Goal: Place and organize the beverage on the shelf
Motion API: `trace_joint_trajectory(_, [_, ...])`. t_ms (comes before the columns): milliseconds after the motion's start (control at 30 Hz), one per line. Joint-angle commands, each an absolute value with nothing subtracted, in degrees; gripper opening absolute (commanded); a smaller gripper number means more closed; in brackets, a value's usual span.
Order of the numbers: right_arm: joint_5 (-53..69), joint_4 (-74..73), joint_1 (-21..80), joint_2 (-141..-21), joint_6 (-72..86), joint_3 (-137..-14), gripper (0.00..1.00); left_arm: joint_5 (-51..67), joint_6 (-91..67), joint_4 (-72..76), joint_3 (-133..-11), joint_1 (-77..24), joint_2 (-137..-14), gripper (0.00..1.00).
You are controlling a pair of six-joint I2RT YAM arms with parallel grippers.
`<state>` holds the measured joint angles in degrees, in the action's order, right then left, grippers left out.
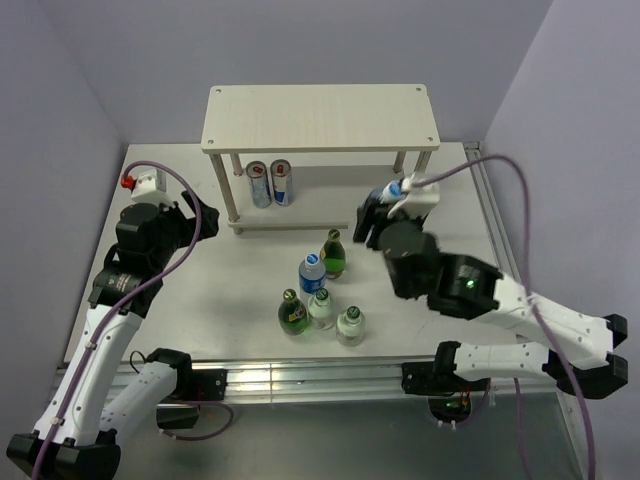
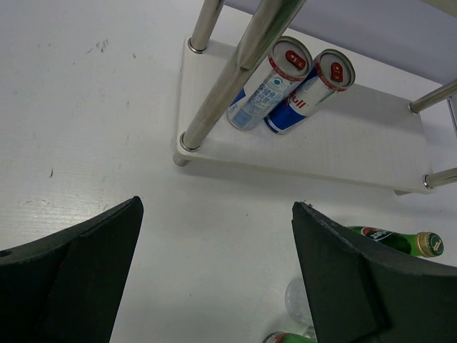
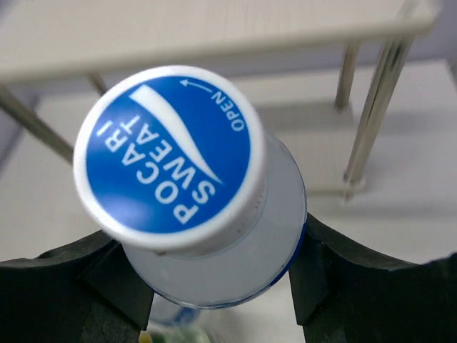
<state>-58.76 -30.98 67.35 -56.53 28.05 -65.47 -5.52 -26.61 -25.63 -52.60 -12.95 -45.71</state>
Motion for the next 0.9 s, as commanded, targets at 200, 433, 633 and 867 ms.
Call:
trace_joint_trajectory(200, [-51.16, -29.17, 50.20, -71.52, 2.21, -106.84, 0.00, -6.42, -25.75, -25.66, -53.44, -13.18, -46.05, 0.92])
trace_joint_trajectory(433, [-41.58, -38.66, 38.33, -88.76, 1.32, -132.95, 0.00, -6.68, -25.58, -25.58, -53.44, -13.10, -45.88, 0.92])
trace_joint_trajectory(633, [-35.43, -40.59, 31.12, -96.41, 4.21, -138.50, 0.00, -6.59, -25.58, -25.58, -53.26, -13.10, -46.14, 0.92])
trace_joint_trajectory(867, [-31.91, -42.72, 27.07, -100.55, 5.98, -141.24, 0.00, -6.94, -25.58, -25.84, -53.35, -13.10, -45.62, 0.92])
